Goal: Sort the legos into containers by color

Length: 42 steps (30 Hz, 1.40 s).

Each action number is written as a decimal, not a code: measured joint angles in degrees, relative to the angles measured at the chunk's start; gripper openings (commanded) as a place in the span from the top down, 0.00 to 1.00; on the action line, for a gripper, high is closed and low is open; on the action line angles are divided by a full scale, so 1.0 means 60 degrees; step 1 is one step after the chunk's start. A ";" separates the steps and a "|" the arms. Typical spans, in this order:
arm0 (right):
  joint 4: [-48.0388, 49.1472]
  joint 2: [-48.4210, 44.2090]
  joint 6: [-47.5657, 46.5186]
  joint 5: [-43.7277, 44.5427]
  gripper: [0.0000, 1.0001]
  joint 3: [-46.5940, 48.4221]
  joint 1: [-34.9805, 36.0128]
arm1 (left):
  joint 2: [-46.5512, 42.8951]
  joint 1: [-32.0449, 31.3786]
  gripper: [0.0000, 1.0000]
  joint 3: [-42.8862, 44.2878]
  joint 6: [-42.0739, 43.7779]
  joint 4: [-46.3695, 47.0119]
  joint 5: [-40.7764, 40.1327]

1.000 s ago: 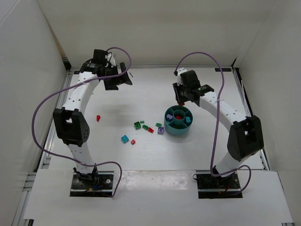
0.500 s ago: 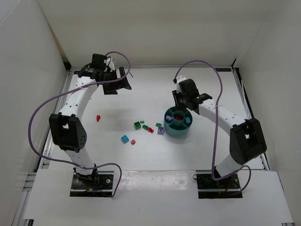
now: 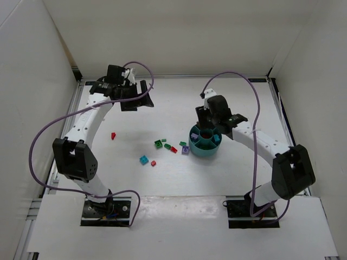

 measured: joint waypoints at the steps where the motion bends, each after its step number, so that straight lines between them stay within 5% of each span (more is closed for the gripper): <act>1: 0.0076 -0.0171 0.0000 0.0036 0.35 -0.0058 0.0055 | -0.0087 -0.0022 0.00 -0.0076 0.0011 0.0007 -0.0007; 20: 0.0466 -0.2459 0.0011 -0.0182 0.31 -0.0477 0.0357 | -0.0087 -0.0539 0.01 -0.0648 -0.0066 0.0164 -0.0102; 24: 0.0401 -0.2765 0.0066 -0.0623 0.26 -0.0692 0.0033 | 0.0244 -0.0922 0.02 -0.1268 -0.0073 0.0135 -0.0342; 27: 0.0302 -0.3100 0.0153 -0.0823 0.10 -0.1031 -0.0248 | 0.0634 -0.1472 0.05 -0.1464 -0.0076 -0.0146 -0.0820; 42: -0.1086 -0.4809 0.0616 0.0175 0.10 -0.1519 -0.0051 | 0.2688 -0.2320 0.09 -0.1585 -0.0725 -0.0499 -0.1796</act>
